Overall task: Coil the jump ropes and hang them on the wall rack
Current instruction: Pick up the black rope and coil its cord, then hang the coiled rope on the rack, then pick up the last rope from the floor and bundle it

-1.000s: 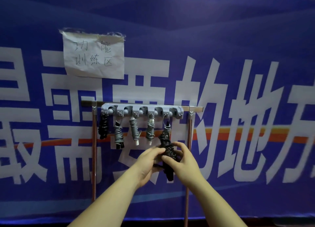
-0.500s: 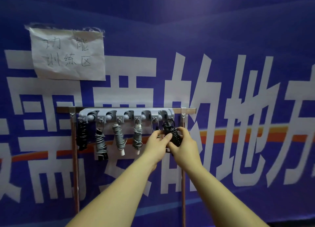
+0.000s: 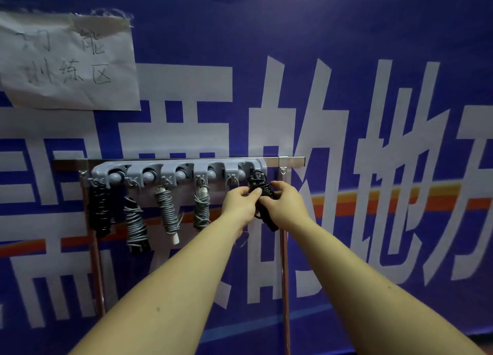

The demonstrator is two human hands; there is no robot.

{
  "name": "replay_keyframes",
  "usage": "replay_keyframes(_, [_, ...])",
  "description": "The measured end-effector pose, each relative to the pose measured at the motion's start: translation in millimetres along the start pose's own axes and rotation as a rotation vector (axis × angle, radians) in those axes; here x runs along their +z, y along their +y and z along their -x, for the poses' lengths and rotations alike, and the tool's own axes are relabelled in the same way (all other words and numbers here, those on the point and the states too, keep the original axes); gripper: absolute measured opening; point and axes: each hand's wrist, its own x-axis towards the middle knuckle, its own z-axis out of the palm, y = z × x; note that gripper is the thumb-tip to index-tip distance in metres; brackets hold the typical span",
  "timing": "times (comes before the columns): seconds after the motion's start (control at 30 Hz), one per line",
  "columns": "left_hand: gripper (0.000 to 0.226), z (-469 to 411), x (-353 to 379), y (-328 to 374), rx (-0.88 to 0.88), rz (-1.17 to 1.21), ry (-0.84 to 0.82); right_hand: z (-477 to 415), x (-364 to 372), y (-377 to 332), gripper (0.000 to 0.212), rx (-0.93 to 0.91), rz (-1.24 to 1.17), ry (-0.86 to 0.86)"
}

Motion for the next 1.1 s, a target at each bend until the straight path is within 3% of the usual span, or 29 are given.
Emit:
replay_keyframes(0.2, [0.019,-2,0,-9,-0.02,-0.032,0.014,-1,12,15,0.056,0.042,-0.028,-0.031])
replay_keyframes(0.43, [0.032,-1,7,-18,-0.014,-0.021,0.012,-6,16,28,0.055,0.067,-0.026,-0.045])
replay_keyframes(0.53, [0.05,3,6,-23,-0.023,0.024,0.012,-3,16,29,0.062,0.074,-0.037,-0.051])
replay_keyframes(0.67, [0.056,22,1,-30,-0.047,0.028,0.003,11,10,36,0.069,0.119,-0.03,-0.025])
replay_keyframes(0.87, [0.047,70,5,-83,-0.192,0.014,-0.083,75,4,70,0.055,0.269,-0.149,-0.083])
replay_keyframes(1.1, [0.034,155,50,-178,-0.473,0.103,-0.24,175,25,168,0.045,0.499,-0.249,-0.144])
